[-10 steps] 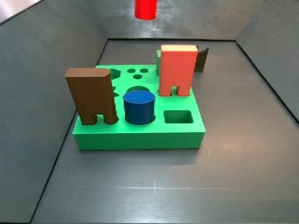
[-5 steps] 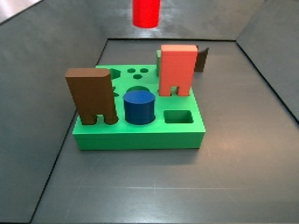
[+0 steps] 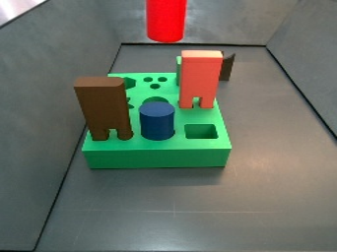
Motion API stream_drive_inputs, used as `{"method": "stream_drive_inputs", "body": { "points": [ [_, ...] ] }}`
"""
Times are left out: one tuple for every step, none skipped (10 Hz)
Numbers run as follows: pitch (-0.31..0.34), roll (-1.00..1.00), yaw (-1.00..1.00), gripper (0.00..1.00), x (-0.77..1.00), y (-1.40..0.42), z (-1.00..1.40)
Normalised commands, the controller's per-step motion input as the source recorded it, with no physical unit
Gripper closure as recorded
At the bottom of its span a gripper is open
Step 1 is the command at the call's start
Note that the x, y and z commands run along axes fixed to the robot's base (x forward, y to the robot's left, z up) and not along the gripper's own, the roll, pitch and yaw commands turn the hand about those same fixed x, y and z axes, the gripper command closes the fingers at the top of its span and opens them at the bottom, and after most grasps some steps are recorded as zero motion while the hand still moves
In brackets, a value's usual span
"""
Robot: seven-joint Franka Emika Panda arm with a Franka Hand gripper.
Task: Pick up the round object. Move up. Move to above the board. Insert the round object.
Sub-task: Insert the round object.
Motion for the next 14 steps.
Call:
{"method": "stream_drive_inputs", "body": {
  "points": [
    [-0.013,0.00,0.00,1.00,-0.03,0.00,0.00],
    [0.000,0.01,0.00,1.00,0.00,0.00,0.00],
    [0.000,0.00,0.00,1.00,0.00,0.03,-0.03],
    [-0.081,0.03,-0.11,1.00,-0.23,0.14,-0.23],
    [-0.164,0.09,-0.13,1.00,-0.24,0.23,-0.53],
    [-0.131,0.16,-0.15,1.00,-0.20,0.21,-0.64],
    [-0.130,0.10,-0.13,1.00,-0.13,0.19,-0.62],
    [-0.159,0.00,-0.13,1.00,-0.03,0.17,-0.78],
    [-0.170,0.00,-0.15,1.00,-0.03,0.17,-0.81],
    [-0.194,0.00,-0.17,1.00,-0.14,0.18,-0.74],
    [-0.196,-0.05,-0.16,1.00,-0.16,0.19,-0.67],
    [-0.187,-0.02,-0.15,1.00,-0.17,0.13,-0.57],
    [-0.164,0.00,-0.11,1.00,-0.09,0.00,-0.47],
    [-0.100,0.03,-0.14,1.00,0.00,0.00,-0.38]
  ]
}}
